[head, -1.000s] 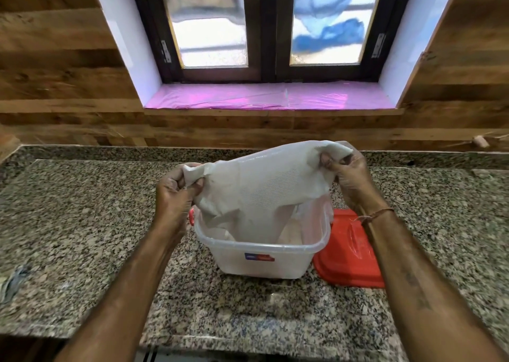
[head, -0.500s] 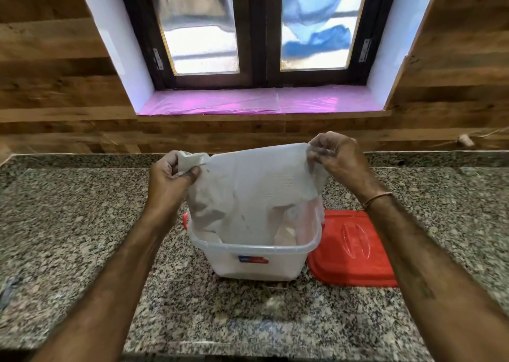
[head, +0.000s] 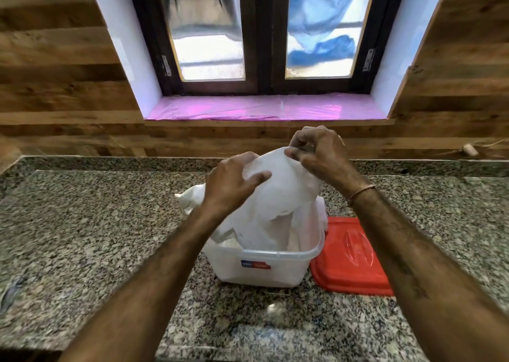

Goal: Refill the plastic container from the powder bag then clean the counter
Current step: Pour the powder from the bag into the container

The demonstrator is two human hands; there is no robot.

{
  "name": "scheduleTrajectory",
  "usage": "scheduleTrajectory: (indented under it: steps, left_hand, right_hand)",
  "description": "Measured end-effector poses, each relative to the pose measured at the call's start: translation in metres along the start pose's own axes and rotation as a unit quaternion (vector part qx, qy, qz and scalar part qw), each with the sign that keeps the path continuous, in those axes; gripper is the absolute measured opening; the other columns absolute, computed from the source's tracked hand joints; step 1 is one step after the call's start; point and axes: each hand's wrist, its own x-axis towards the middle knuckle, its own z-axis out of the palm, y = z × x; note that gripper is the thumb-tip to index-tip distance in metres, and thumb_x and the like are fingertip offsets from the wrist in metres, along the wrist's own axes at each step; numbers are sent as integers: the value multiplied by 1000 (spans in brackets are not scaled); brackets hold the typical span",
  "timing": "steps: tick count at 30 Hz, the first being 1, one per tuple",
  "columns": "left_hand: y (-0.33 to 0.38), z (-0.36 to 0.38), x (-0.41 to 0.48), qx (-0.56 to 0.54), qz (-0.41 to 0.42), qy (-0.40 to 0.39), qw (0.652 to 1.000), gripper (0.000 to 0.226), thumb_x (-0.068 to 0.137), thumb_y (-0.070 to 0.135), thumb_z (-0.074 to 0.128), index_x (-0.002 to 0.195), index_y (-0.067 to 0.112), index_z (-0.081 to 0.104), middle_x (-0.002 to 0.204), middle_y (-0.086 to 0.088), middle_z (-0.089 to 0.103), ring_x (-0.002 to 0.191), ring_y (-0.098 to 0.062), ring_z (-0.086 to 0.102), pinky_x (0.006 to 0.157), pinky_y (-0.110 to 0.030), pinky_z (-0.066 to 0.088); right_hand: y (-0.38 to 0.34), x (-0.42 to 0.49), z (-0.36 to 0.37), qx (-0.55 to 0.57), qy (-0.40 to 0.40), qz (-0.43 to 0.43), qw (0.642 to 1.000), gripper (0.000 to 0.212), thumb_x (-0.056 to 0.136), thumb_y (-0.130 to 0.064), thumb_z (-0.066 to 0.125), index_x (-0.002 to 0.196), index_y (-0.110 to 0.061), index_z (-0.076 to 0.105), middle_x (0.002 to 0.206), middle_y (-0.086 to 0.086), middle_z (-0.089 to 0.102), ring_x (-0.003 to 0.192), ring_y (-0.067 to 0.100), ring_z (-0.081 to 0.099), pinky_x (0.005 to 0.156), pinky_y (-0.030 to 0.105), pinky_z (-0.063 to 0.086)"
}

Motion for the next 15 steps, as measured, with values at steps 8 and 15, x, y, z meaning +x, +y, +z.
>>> scheduleTrajectory:
  steps: [8,15]
  left_hand:
    - [-18,-11,23,-215,-41,-3,976,19,91,27,70,74,20,70,68,9,68,64,-15,60,64,-32,48]
    - [-29,-26,30,-302,-61,-36,951,22,98,12,66,84,-4,66,78,-14,63,73,-21,56,71,-37,44]
  right_hand:
    - [35,-16,-19,402,-97,58,909,32,101,-21,65,132,-10,65,127,15,70,113,24,70,94,37,61]
    - [61,-32,17,444,-114,103,883,33,101,-11,63,132,0,62,126,24,69,110,21,67,100,40,55]
